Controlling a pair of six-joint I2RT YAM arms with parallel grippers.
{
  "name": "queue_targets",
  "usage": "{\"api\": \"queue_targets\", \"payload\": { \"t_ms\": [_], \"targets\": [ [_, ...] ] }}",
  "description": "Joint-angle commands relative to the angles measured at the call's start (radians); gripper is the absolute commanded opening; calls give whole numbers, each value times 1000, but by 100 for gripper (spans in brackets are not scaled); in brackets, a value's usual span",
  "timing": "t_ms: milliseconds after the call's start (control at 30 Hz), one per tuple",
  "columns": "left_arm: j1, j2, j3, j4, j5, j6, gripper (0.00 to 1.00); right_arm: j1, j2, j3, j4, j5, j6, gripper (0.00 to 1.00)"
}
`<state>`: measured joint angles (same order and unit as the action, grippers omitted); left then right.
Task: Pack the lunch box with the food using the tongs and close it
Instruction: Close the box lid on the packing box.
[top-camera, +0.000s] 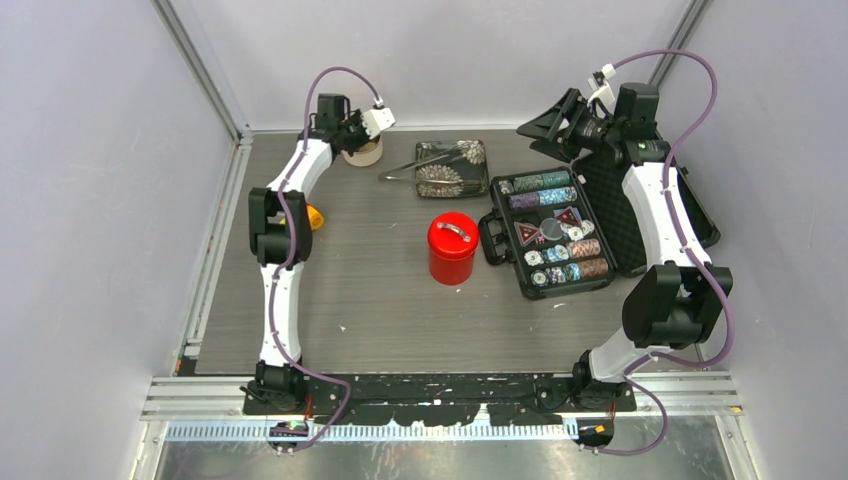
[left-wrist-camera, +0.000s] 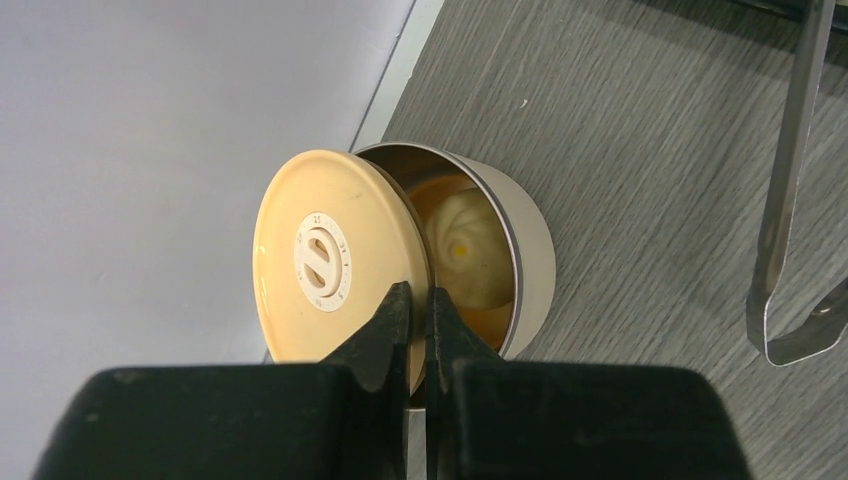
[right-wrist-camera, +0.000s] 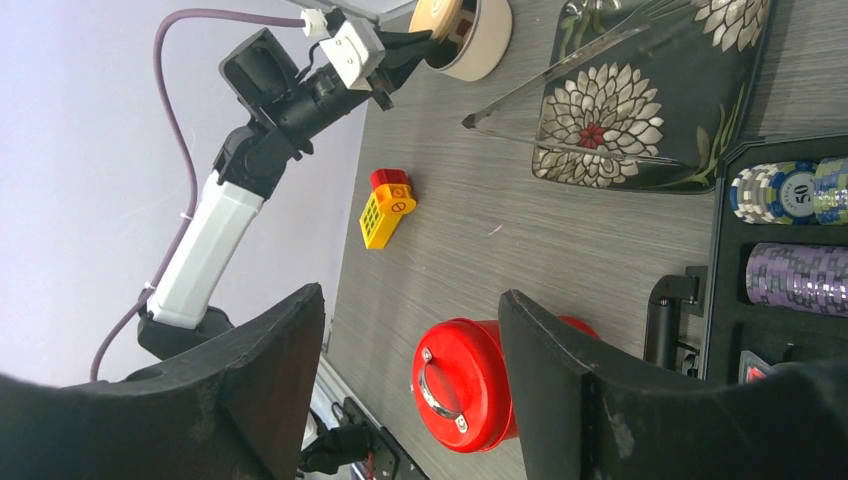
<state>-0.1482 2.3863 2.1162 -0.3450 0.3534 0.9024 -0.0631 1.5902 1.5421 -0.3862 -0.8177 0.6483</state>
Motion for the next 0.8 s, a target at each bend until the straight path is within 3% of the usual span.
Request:
{"api": "queue_targets", "payload": {
  "t_ms": [0, 767],
  "targets": [
    [4, -20, 0, 0, 12, 3, 0, -7, -29, 26, 26, 12, -15, 69],
    [-28, -98, -160, -96, 52, 114, 0, -6, -30, 29, 21, 23, -40, 69]
  ]
}}
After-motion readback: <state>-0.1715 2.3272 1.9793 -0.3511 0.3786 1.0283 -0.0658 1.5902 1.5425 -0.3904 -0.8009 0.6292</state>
